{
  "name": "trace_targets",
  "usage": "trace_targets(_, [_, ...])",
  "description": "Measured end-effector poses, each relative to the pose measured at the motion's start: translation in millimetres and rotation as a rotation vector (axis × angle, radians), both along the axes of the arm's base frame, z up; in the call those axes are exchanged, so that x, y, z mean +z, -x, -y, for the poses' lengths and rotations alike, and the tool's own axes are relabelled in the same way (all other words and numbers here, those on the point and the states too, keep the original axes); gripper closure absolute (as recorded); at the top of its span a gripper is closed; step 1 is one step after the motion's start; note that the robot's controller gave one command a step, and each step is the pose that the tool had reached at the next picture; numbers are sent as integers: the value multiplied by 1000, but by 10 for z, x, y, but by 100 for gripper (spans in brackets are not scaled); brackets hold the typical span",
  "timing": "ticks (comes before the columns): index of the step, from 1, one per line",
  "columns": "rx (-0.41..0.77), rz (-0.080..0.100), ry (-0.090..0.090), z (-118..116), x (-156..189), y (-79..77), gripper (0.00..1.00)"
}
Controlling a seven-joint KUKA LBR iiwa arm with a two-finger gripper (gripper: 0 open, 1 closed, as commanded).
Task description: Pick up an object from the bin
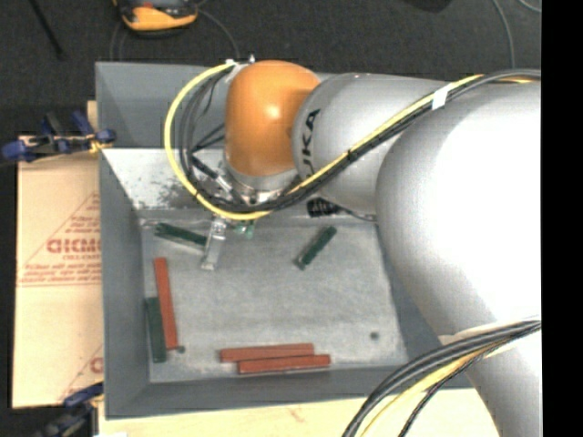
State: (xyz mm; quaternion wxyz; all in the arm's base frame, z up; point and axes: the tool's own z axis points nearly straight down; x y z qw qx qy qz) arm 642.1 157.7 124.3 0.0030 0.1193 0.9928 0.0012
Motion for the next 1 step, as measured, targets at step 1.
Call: trace_targets(1, [107, 0, 2, -212, -508, -85, 0])
